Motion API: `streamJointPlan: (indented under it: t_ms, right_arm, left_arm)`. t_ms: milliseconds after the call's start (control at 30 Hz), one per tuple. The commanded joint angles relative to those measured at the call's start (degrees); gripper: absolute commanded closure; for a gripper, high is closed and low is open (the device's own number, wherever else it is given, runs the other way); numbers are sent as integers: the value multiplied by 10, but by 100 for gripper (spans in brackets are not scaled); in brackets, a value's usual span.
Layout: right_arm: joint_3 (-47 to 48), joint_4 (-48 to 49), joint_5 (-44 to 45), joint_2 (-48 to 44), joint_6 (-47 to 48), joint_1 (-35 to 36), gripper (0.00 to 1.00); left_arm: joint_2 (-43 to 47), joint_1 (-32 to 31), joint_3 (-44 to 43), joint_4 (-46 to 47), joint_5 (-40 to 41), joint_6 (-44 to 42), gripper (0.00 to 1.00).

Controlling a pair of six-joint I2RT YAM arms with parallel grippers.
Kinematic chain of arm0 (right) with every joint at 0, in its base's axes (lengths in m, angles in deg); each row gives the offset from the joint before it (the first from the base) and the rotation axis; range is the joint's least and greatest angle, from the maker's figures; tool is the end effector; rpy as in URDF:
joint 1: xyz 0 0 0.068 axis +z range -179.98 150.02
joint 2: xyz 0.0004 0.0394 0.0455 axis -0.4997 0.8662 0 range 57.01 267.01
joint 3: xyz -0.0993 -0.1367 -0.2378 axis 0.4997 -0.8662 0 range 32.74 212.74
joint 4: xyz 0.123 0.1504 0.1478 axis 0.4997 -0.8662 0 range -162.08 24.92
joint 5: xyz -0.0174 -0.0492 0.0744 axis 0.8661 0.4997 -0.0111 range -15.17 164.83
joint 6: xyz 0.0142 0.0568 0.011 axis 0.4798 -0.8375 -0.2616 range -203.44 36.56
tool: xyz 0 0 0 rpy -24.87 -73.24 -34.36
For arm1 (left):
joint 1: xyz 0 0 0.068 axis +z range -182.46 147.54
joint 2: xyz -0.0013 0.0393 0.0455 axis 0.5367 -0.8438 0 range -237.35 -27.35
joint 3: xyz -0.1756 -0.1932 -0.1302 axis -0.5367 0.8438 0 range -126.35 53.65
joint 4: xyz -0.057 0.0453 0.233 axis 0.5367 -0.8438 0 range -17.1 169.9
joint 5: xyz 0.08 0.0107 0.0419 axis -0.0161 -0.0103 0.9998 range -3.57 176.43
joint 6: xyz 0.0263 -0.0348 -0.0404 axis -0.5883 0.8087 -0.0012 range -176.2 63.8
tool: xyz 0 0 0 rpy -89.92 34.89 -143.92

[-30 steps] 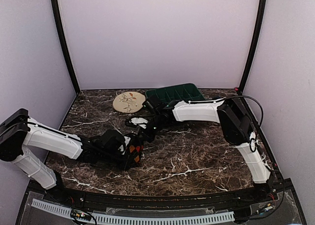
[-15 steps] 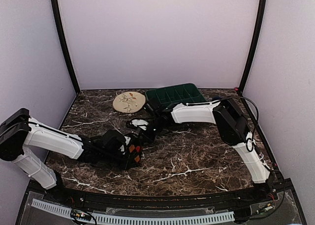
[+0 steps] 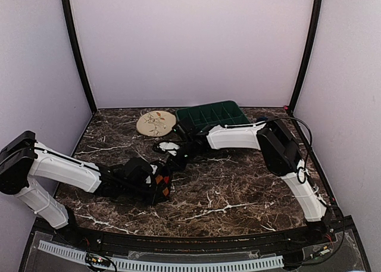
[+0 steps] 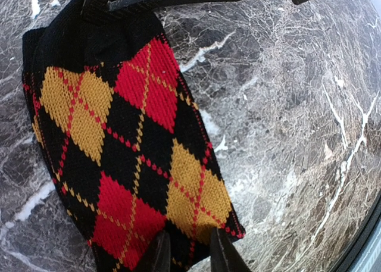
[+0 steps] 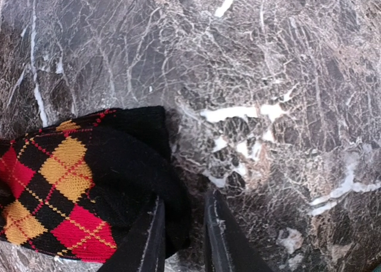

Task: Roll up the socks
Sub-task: Fold the sock at the center of the board, then pick up the sock from the center of the board.

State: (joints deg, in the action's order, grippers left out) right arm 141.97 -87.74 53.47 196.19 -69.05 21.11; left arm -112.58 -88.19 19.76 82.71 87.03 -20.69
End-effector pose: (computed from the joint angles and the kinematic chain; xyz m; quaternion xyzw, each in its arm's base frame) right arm 0.3207 0.4226 0.1468 -0.5534 0.7508 0.2658 0.2438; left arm 0.1483 -0.2168 0.1686 0.1623 0.9210 -0.2495 0.2511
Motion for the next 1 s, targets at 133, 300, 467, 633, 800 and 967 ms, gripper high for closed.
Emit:
streamJointPlan:
  t_ms: [133,300,467,633,800,967]
  right_arm:
    - [-5,11,34,8,-10,-19,75]
    - [-11,25,8,4,-27,-29,71]
    - [-11,32,1,-6,-34,-33,68]
    - [-11,31,5,-14,-34,-34,67]
    - [-26,46,12,-37,-34,-35,65]
    - [-65,74,19,-73,-39,-35,62]
  left_arm:
    - [-6,-5,-7,-71,10,32,74]
    - [-7,-7,-10,-75,13,41,74]
    - [-9,-7,-17,-77,15,45,74]
    - [-10,-7,-23,-77,16,47,73]
    - [-6,-8,-29,-81,20,48,73]
    - [7,-8,-37,-84,32,49,68]
